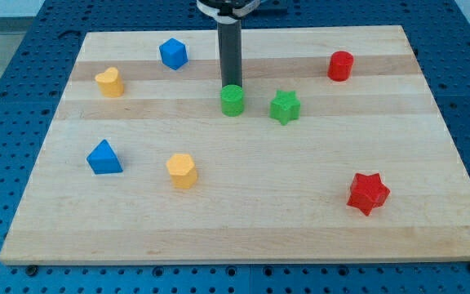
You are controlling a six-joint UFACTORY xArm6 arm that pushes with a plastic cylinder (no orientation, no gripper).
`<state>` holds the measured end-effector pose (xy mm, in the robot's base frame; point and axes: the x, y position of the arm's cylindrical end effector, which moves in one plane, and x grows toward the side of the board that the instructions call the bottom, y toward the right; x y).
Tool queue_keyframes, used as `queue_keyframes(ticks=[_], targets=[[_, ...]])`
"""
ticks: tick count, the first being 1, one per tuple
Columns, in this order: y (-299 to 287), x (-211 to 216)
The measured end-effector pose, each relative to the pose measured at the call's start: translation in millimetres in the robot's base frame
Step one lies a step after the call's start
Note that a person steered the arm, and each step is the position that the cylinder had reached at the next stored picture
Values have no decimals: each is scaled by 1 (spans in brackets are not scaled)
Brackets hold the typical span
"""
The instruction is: Push the green circle towards green star
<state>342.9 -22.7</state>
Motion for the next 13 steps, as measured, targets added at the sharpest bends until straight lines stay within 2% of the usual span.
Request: queue_keyframes(ticks=[2, 3, 5, 6, 9, 13], targets=[[10, -6], [-11, -19], [-35, -10], [-33, 4], [-5, 4], [4, 4]])
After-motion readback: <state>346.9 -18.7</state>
